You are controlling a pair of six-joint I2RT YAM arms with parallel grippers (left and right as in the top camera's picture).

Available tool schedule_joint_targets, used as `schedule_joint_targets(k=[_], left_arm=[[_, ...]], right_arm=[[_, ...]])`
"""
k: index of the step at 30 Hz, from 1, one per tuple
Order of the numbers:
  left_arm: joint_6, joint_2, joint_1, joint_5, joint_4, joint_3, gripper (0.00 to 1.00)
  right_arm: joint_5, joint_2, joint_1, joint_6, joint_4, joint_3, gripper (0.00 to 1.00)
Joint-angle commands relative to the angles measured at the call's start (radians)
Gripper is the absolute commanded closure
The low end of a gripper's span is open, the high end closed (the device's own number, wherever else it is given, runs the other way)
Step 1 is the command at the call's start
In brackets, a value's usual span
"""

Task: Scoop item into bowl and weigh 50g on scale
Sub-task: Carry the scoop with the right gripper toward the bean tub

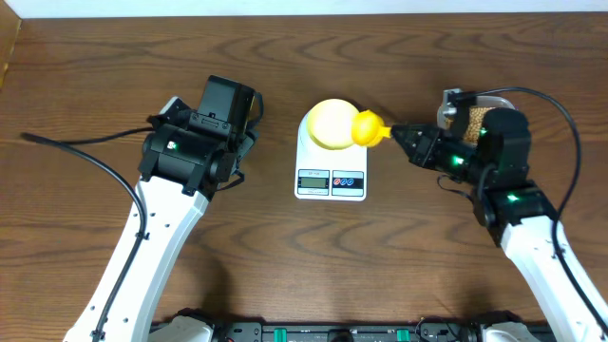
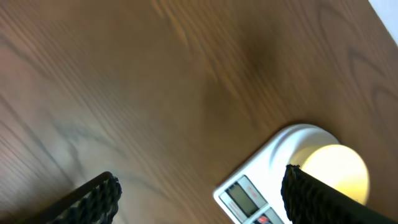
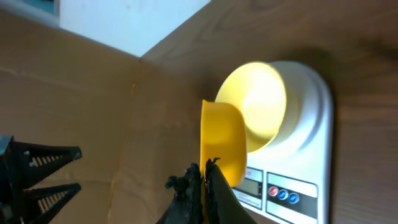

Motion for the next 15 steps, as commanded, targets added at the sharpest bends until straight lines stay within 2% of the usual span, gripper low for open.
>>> schedule_joint_targets(k=[1, 8, 13, 15], left_arm=[[0.092, 0.006, 0.004, -0.083, -0.003, 0.006, 0.15], [0.093, 0.006, 0.004, -0.088, -0.003, 0.006, 0.15], [0.096, 0.006, 0.004, -0.067, -0.003, 0.006, 0.15], [0.138, 0.006, 0.004, -0.066, -0.002, 0.006, 0.15]], right_arm=[[0.074, -0.071, -0.006, -0.072, -0.040, 0.056, 0.98], [0.359, -0.169, -0.006, -0.163, -0.312, 0.143, 0.99], [0.478, -0.204, -0.006, -0.194, -0.402, 0.186, 0.99], [0.506, -0.211, -0.006, -0.196, -0.414, 0.189, 0.99]])
